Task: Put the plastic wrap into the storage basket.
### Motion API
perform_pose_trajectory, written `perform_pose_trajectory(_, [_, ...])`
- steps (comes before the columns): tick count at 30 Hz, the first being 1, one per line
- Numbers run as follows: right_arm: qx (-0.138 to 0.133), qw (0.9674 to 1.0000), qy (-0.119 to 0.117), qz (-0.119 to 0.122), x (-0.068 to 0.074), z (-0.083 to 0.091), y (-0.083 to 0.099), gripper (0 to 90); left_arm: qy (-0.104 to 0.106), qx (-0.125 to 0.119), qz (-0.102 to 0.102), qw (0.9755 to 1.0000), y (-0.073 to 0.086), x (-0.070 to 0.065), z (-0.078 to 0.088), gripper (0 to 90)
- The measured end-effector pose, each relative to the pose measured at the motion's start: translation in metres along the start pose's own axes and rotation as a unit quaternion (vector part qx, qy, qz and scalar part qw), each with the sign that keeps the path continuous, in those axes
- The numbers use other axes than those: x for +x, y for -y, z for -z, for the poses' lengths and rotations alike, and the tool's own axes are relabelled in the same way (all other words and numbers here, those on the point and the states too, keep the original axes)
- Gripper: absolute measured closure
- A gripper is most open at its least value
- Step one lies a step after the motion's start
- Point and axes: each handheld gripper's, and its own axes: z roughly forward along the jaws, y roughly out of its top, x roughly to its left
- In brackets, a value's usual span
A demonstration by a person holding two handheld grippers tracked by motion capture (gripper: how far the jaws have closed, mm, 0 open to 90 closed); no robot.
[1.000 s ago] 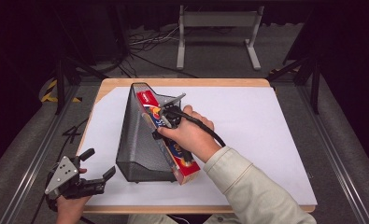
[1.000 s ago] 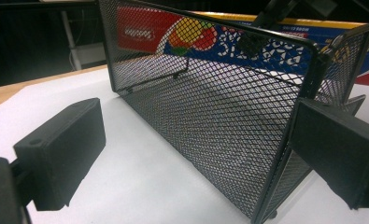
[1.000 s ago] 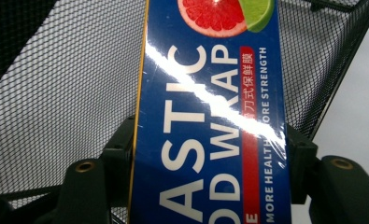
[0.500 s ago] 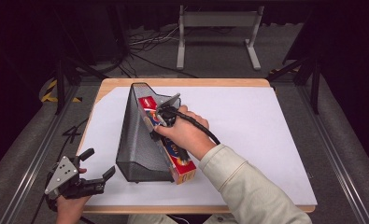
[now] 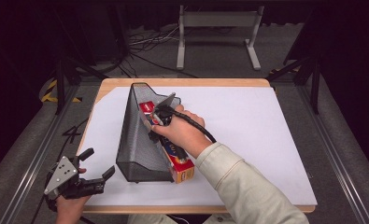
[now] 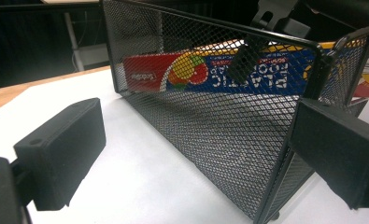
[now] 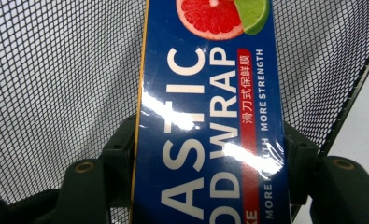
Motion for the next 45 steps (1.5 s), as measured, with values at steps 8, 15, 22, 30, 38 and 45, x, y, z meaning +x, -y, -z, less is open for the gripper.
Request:
perform_pose_trajectory(8, [0.009,0.9999,0.012,-0.001,0.004,-0.002,-0.005,38.2,0.002,0.000,0.004,1.0000,0.000,-0.001,-0.001,4.7])
perform_pose_trajectory(15, [0.014,0.9995,0.027,-0.001,0.011,-0.003,-0.010,37.8,0.002,0.000,0.004,1.0000,0.000,-0.001,-0.001,4.7])
perform_pose_trajectory(22, [-0.021,0.9997,0.008,0.005,0.009,0.002,-0.010,31.0,0.003,0.000,0.004,1.0000,0.000,0.000,-0.001,4.7])
perform_pose_trajectory(30, [-0.032,0.9992,-0.017,0.017,0.005,0.013,-0.007,24.3,0.002,-0.001,0.006,1.0000,0.001,0.000,-0.001,4.7])
perform_pose_trajectory(38, [-0.082,0.9943,-0.059,0.033,-0.002,0.043,-0.003,24.2,0.002,-0.002,0.002,1.0000,0.000,0.000,-0.001,4.7])
perform_pose_trajectory(45, [-0.147,0.9832,-0.087,0.064,-0.006,0.069,0.007,24.2,0.002,-0.002,0.000,1.0000,0.000,-0.001,-0.002,4.7])
